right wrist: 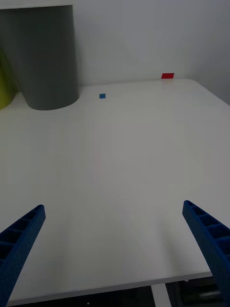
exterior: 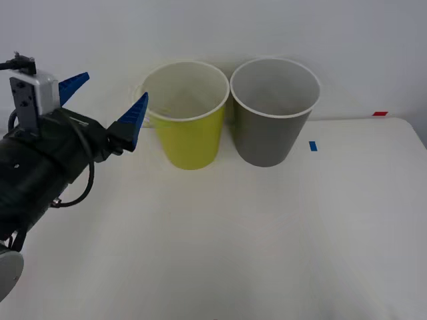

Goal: Put cans in the gray bin and PET bottles in the light green bin.

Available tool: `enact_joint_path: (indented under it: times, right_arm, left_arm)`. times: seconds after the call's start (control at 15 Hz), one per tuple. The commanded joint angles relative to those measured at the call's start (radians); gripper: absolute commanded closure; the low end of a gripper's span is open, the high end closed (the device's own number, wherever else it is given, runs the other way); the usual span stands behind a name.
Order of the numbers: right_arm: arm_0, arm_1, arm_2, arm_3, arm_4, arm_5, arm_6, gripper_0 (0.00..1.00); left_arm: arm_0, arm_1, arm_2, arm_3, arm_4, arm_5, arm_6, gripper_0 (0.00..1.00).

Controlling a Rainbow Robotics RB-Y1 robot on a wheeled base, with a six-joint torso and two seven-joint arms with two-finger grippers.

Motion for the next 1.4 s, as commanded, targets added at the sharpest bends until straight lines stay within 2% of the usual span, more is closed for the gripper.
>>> enact_joint_path:
  times: [0.07, 0.4, 0.67, 1.07, 1.27, 1.4]
  right_arm:
    - [0.000, 0.000, 0.000, 0.000, 0.000, 0.000, 0.000, 0.00]
    - [0.000, 0.000, 0.000, 0.000, 0.000, 0.000, 0.000, 0.00]
    - [0.000, 0.000, 0.000, 0.000, 0.000, 0.000, 0.000, 0.00]
    - [0.000, 0.000, 0.000, 0.000, 0.000, 0.000, 0.000, 0.00]
    - [0.000, 0.000, 0.000, 0.000, 0.000, 0.000, 0.000, 0.00]
    - [0.000, 0.000, 0.000, 0.000, 0.000, 0.000, 0.000, 0.00]
  left_arm:
    - [0.149, 0.019, 0.027, -0.002, 0.005, -0.145, 0.002, 0.00]
    - [0.402, 0.002, 0.034, -0.002, -0.011, -0.371, -0.006, 0.00]
    - [0.537, -0.055, 0.012, 0.000, -0.035, -0.496, -0.032, 0.00]
    - [0.732, -0.055, -0.019, 0.003, -0.063, -0.710, -0.056, 0.00]
    - [0.793, -0.038, -0.078, 0.078, -0.080, -0.869, -0.063, 0.00]
    - [0.867, -0.035, -0.083, 0.098, -0.127, -0.921, -0.064, 0.00]
